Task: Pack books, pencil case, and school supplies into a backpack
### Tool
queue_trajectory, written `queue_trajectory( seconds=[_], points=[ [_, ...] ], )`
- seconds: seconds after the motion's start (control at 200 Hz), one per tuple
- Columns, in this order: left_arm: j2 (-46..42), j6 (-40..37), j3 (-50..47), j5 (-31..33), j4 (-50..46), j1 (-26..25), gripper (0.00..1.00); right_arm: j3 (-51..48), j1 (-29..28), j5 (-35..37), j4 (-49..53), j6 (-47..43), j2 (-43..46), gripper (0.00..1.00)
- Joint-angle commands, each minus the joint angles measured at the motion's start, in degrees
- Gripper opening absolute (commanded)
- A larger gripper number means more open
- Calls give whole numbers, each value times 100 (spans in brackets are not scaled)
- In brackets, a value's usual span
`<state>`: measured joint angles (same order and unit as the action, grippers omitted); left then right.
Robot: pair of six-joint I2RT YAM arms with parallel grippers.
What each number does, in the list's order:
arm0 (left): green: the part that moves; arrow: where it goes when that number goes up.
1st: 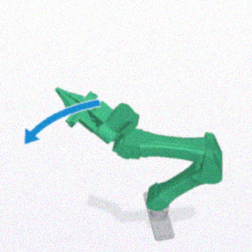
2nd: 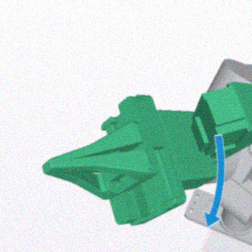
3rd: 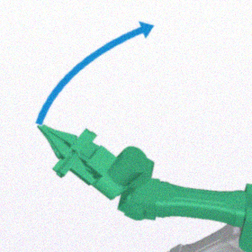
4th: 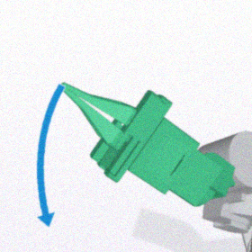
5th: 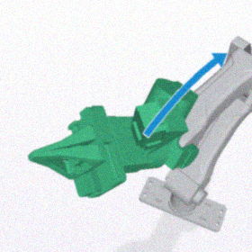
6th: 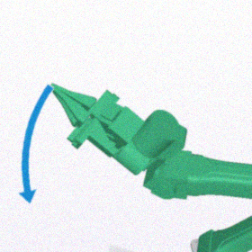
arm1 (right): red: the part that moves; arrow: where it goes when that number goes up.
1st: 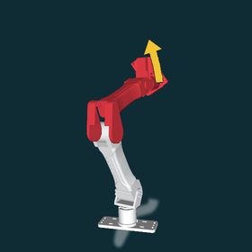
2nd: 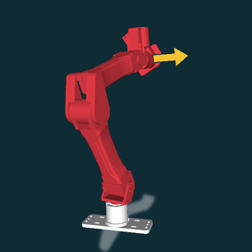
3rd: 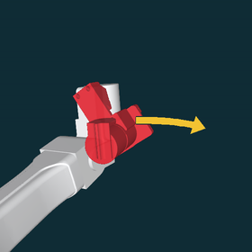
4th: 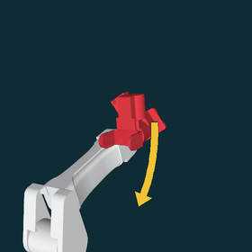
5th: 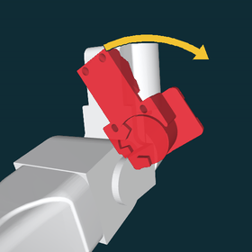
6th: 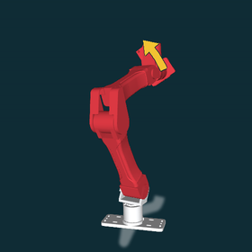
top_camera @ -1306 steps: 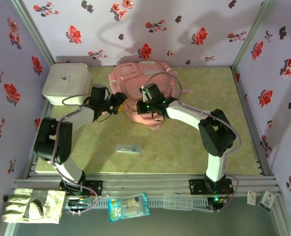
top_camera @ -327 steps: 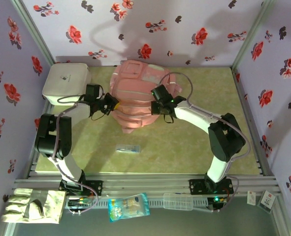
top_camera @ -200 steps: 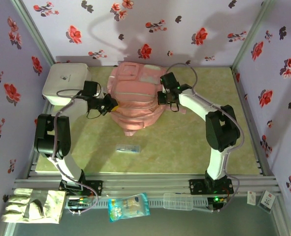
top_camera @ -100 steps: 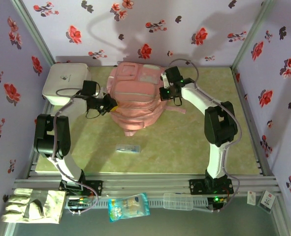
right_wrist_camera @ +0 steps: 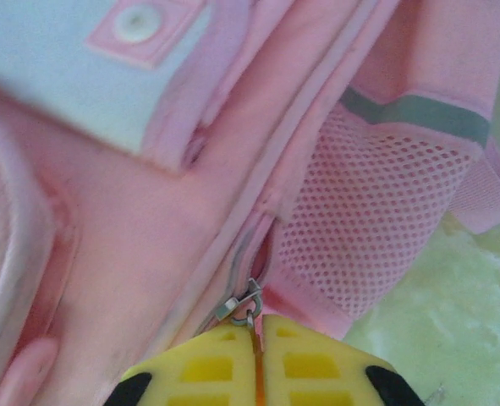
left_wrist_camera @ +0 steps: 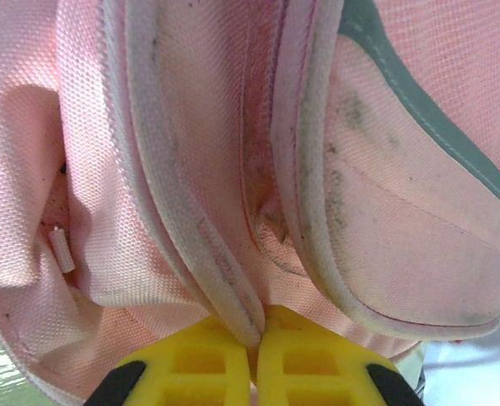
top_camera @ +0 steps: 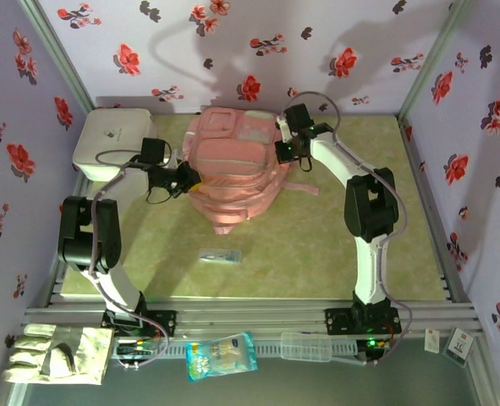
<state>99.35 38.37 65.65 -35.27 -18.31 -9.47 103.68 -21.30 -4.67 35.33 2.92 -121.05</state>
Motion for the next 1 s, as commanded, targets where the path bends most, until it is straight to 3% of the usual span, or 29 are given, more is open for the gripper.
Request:
queue_trajectory(
  seconds=[0.0,0.135,0.305,0.495,0.75,0.995],
  points=[
    [-170,-333,-7,81,-691,218,0,373,464,997,-95,582,-90,12],
    [-186,-169,-26,-89,-529,218,0,290,469,585,-33,861,180,20],
    [-220,564,-160,-403,205,210,0,-672,354,-741,-602,1431,982,46],
    [-245,1016,-287,-411,639,209,0,-1503,8,-1010,-1262,1837,1518,68],
    [-212,1077,-393,-358,679,209,0,-1061,-436,-1548,-1448,1897,918,72],
    [-213,1084,-406,-349,662,222,0,-546,-472,-1795,-1392,1682,334,76]
  ],
)
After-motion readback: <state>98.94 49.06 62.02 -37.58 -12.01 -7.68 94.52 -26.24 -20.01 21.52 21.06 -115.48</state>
